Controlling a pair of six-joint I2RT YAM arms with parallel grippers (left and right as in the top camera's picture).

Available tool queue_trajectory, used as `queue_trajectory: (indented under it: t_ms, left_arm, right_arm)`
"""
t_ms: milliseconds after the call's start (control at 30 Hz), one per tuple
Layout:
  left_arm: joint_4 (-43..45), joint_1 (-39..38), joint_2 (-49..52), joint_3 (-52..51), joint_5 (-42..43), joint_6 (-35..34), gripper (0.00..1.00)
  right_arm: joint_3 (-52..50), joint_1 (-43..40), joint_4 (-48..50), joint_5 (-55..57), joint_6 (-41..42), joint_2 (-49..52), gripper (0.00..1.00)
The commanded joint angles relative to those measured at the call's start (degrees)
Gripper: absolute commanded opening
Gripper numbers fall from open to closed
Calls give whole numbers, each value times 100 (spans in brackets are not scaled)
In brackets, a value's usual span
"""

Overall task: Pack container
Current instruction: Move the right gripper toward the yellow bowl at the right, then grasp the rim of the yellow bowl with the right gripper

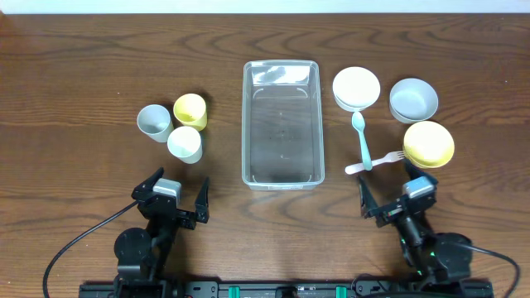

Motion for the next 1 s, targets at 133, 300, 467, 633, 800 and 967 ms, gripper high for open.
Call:
queue_trajectory:
  t_ms: [133,300,467,633,800,967]
  left_arm:
    - [-142,28,-33,-105,63,79,98]
    - [-142,28,-33,-105,63,79,98]
    - [-142,28,-33,-105,63,79,98]
    - [-142,28,-33,-105,63,79,98]
    - [-142,28,-33,-105,63,79,98]
    - [-142,28,-33,-105,63,79,98]
  right_arm:
    - [2769,-254,-1652,800,221,2238,99]
    - [5202,-511,-3692,1174,107,4723,99]
    - [6616,-514,-4937,243,195,6524,99]
    - [6693,-503,-5488,-308,111,7567,99]
    - [6688,-730,-5611,527,1482,8314,98]
    - [6640,-1414,-6046,1904,3578,8505,99]
